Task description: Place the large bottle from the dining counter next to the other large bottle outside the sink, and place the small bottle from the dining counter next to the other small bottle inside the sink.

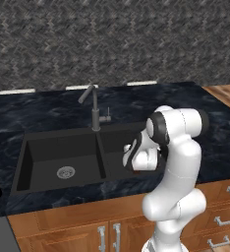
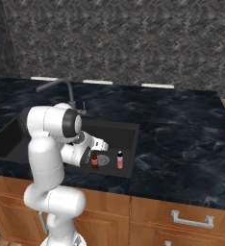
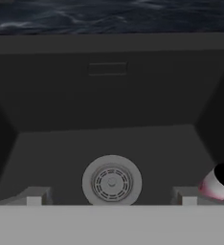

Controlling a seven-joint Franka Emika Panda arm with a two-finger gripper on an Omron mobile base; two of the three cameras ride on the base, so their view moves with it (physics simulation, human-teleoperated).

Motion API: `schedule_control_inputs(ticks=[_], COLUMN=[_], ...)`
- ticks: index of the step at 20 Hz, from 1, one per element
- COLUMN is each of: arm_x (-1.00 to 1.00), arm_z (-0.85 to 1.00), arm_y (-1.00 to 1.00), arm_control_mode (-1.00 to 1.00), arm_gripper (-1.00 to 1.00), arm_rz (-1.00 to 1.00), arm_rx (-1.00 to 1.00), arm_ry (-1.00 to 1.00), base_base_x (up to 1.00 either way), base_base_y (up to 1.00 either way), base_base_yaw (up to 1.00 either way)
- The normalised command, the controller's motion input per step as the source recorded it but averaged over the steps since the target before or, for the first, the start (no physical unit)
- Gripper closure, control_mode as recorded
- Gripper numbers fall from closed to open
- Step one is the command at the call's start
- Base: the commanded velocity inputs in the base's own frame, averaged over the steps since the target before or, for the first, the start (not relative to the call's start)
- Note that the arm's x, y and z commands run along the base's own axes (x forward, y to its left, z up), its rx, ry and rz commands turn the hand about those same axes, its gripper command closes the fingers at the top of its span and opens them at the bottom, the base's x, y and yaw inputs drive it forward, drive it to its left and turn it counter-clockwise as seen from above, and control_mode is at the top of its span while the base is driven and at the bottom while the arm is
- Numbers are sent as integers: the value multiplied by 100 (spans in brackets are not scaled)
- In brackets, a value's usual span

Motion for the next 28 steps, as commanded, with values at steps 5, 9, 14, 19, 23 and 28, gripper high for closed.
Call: schedule_control_inputs(ticks=[5, 9, 14, 19, 23, 28], arm_x=[0, 0, 0, 0, 0, 0], arm_z=[58, 85, 92, 89, 78, 63], arm_y=[0, 0, 0, 0, 1, 5], arm_control_mode=[-100, -100, -100, -100, -100, -100], arm_gripper=[-100, -100, -100, -100, -100, -100], arm_rz=[-1, 0, 0, 0, 1, 1], arm_rx=[0, 0, 0, 0, 0, 0], arm_ry=[-12, -9, -5, -3, 0, 0], base_base_x=[0, 0, 0, 0, 0, 0], base_base_y=[0, 0, 0, 0, 0, 0], base_base_yaw=[0, 0, 0, 0, 0, 0])
